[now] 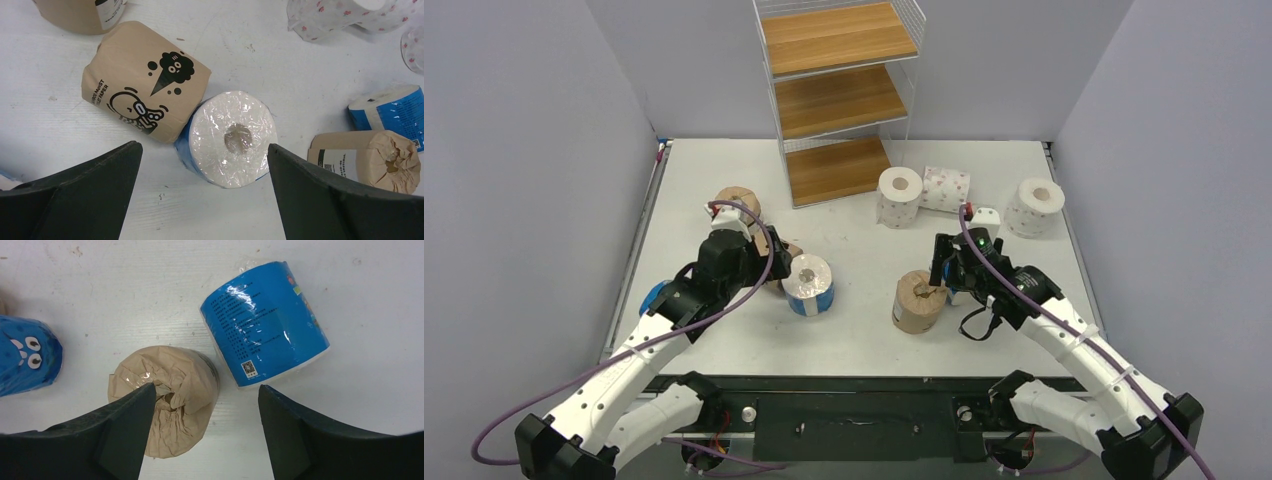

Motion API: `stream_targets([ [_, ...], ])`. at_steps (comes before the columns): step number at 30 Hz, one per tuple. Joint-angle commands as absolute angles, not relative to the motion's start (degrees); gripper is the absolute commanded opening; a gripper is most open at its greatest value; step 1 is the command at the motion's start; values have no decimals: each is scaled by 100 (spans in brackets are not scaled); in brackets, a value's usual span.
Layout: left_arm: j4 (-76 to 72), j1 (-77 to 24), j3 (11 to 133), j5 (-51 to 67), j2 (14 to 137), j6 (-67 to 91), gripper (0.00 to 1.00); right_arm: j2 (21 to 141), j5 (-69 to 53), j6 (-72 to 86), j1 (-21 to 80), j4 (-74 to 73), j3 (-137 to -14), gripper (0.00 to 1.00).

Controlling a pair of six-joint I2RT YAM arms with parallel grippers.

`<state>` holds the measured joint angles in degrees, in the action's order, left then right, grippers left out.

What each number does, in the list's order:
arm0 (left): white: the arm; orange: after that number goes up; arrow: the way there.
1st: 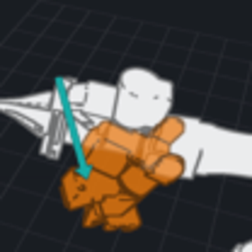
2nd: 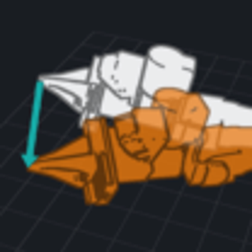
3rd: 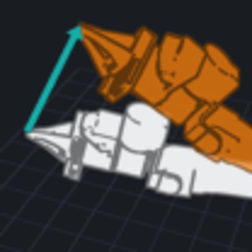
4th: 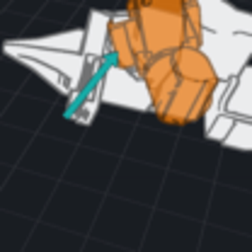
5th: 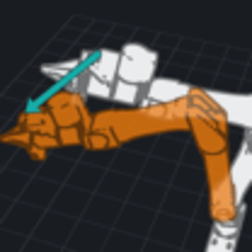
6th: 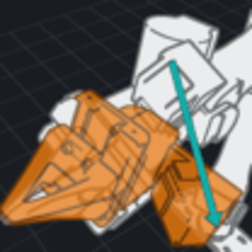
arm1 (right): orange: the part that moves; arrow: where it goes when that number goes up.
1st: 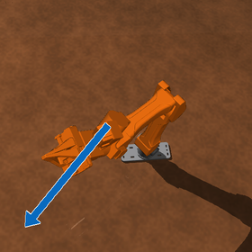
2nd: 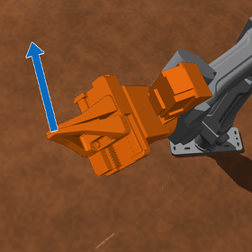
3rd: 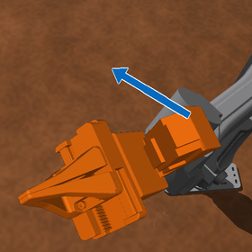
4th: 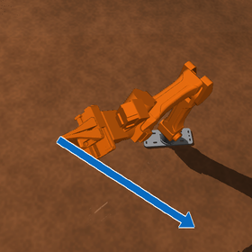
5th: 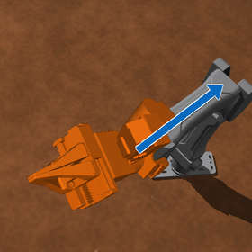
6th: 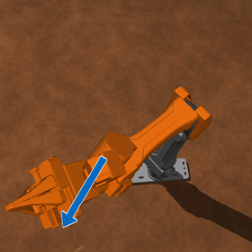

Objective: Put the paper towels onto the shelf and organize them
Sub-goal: Pick up the paper towel from the center of the board.

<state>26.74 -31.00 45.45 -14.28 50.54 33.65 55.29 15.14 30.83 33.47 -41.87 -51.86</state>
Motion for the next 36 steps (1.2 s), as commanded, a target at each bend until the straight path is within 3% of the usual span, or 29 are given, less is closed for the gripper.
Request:
stream_targets([
  [1, 2329, -3074, 4566, -1229, 5085, 3449, 96, 5640, 1274, 3214, 3416, -4096, -5025, 70],
  [10, 2268, -3076, 4498, -1118, 5073, 3554, 96, 6048, 940, 3285, 3482, -3786, -4909, 68],
  [18, 2255, -3076, 4440, -1109, 5093, 3580, 96, 6226, 926, 3225, 3518, -3835, -4783, 60],
  [36, 2160, -3076, 4325, -1037, 5233, 3659, 96, 6701, 618, 3215, 3620, -3466, -4494, 57],
])
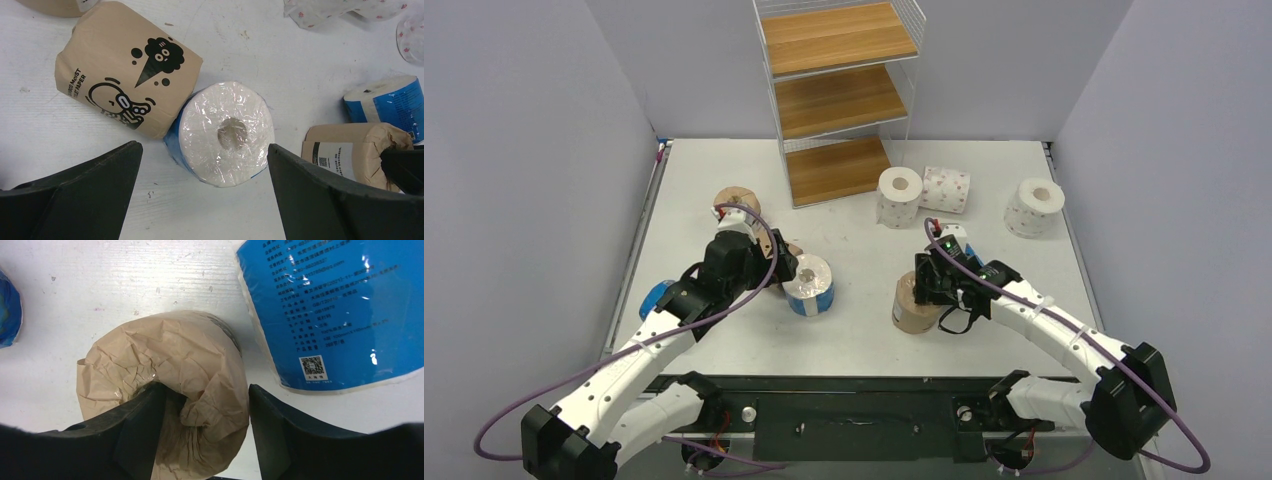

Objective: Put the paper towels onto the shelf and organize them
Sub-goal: Pick up the paper towel from the center of the board.

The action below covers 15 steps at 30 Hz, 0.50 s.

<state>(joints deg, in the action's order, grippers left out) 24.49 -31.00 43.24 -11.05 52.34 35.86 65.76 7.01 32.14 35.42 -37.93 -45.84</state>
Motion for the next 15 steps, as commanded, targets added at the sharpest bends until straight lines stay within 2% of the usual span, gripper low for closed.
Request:
stream_targets([
  [1, 2153, -3076, 4320, -1037, 5237, 3668, 96, 6717, 612, 3220, 3625, -3447, -4479, 57],
  [6, 2157, -3076, 4317, -1028, 5272, 3684, 96, 6869, 587, 3255, 3634, -3276, -4452, 53],
  [15, 2151, -3076, 4314, -1122, 5235, 3725, 96, 6932, 629, 3275, 3633, -3153, -4436, 39],
])
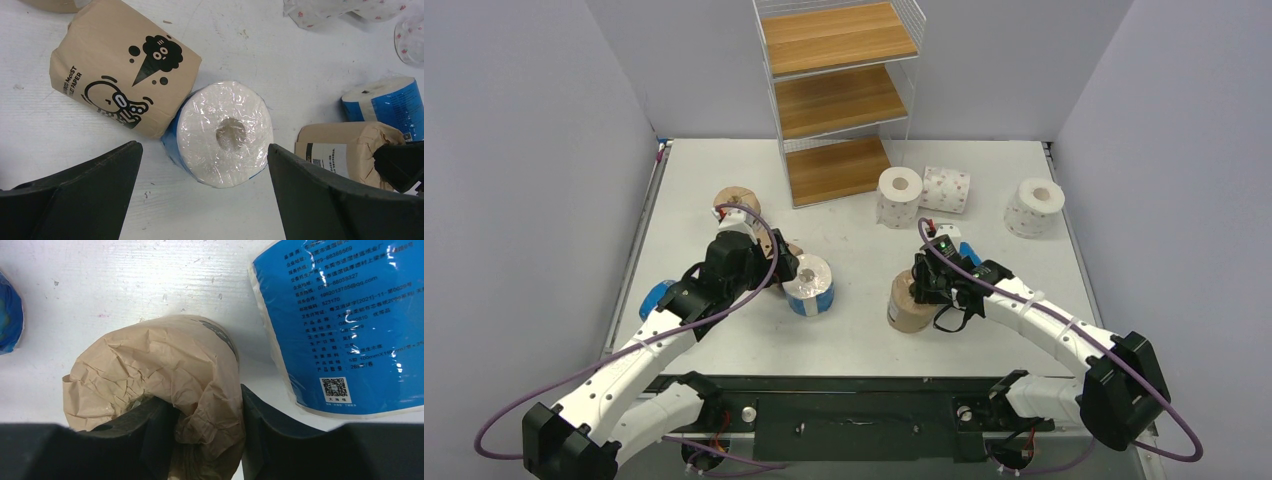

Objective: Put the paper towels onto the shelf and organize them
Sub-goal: Pick up the paper towel from the center of the board.

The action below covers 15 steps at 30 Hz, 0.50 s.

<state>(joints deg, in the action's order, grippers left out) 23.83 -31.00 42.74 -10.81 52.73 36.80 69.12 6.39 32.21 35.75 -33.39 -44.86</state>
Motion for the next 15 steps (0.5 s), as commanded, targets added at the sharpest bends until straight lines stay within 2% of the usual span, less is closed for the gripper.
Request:
stream_targets([
  [1, 2153, -3076, 4326, -1142, 5220, 3733, 96, 6916, 635, 3268, 3631, -3154, -4442, 37],
  [7, 2176, -3074, 4369, -1329, 5123, 3756, 96, 6727, 730, 3220, 3631, -3308, -4577, 30],
  [15, 2225, -3076, 4457, -1733, 5091, 3857, 96, 6495, 904, 3055, 3632, -3886, -5261, 26],
])
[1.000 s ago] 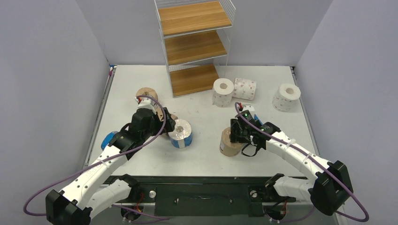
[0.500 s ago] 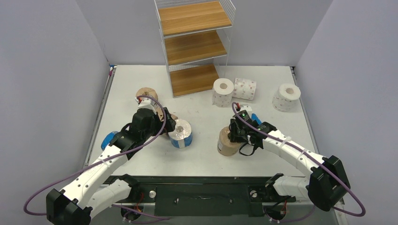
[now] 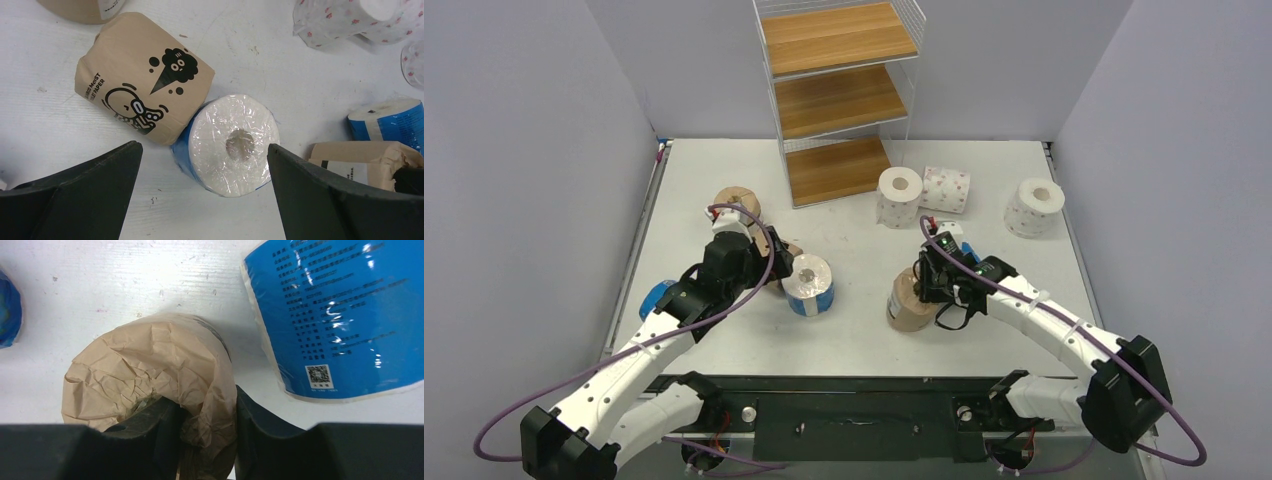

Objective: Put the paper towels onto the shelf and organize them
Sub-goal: Pick up the paper towel from the center of the board.

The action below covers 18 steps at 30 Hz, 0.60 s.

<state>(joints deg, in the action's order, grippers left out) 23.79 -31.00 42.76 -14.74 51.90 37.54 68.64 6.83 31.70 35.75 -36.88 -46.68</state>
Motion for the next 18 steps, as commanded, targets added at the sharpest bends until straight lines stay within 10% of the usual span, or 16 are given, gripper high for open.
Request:
stream_targets([
  [1, 2220, -3076, 4467, -1756, 5085, 3865, 96, 6473, 918, 3044, 3635, -3934, -5324, 26],
  [18, 2205, -2997, 4807, -2028, 5105, 4079, 96, 7246, 1153, 2942, 3599, -4329, -7851, 26],
])
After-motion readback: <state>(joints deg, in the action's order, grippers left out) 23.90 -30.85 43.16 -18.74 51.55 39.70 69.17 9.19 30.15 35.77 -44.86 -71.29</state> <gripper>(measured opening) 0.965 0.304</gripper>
